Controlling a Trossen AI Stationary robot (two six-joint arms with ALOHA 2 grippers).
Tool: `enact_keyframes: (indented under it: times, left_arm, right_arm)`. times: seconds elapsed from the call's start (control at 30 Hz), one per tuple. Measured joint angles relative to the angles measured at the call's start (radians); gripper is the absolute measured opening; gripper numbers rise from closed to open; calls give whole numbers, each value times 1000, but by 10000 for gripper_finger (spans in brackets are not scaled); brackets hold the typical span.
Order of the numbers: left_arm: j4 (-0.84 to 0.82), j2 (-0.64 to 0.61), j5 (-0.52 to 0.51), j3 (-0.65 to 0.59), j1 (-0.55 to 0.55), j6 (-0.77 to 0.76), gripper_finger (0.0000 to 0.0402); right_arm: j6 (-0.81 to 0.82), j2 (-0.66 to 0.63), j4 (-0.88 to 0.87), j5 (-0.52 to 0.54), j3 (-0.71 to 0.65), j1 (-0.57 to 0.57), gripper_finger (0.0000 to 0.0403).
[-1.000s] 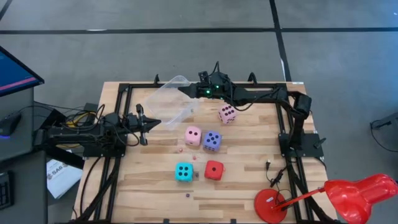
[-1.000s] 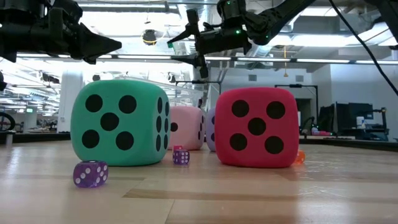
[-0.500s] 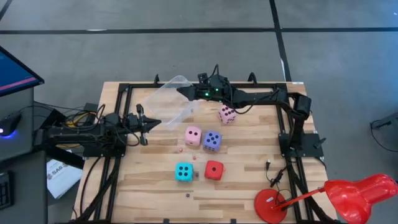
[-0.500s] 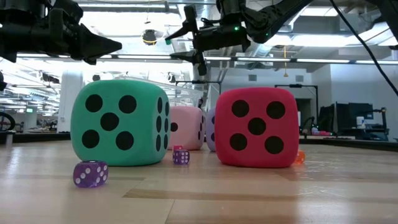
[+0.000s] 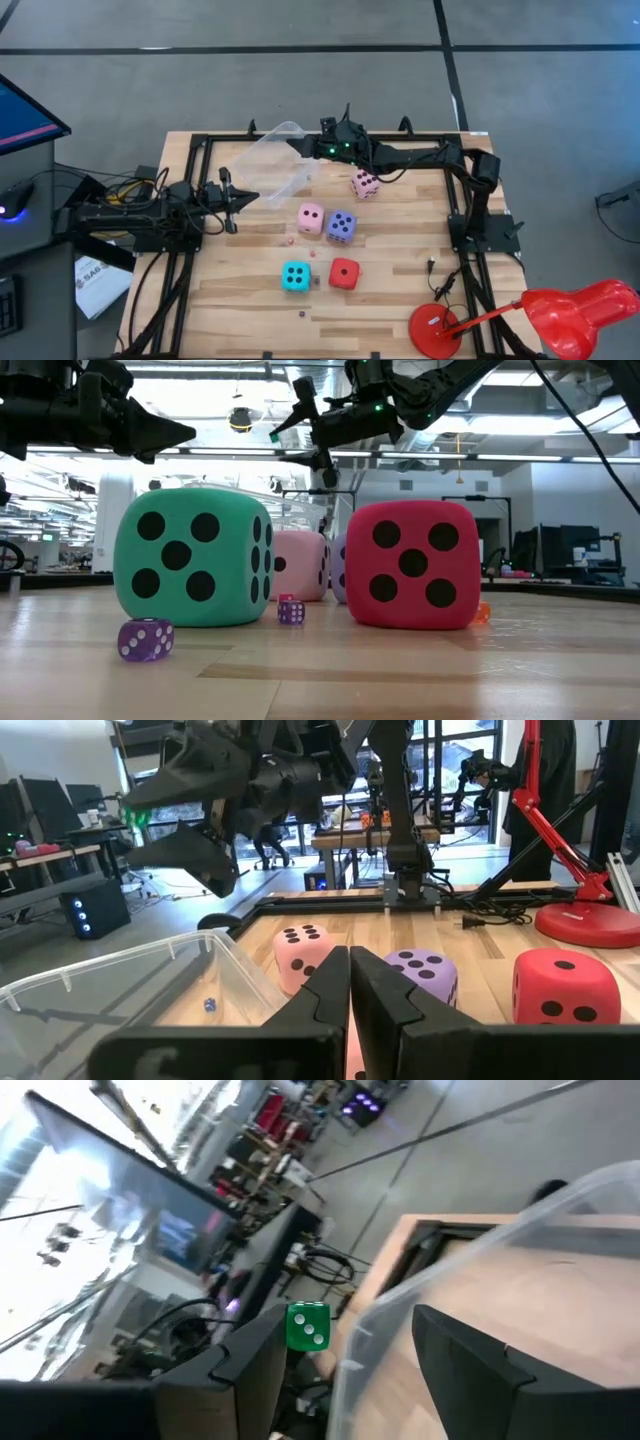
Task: Pick & Place Dice
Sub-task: Put the small green dice into the transparent container
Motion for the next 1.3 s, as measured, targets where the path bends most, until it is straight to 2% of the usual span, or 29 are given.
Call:
enact_keyframes:
  times: [0.77,0.97,1.3]
  left_arm:
    - [0,0,0,0,0,-1,3]
    - [0,0,0,0,0,-1,3]
    - [0,0,0,0,0,0,3]
  right_arm:
    - [-20,0,0,9,0,14,211]
    - [-20,0,4,64,0,13,211]
    - [-71,0,35,64,0,14,211]
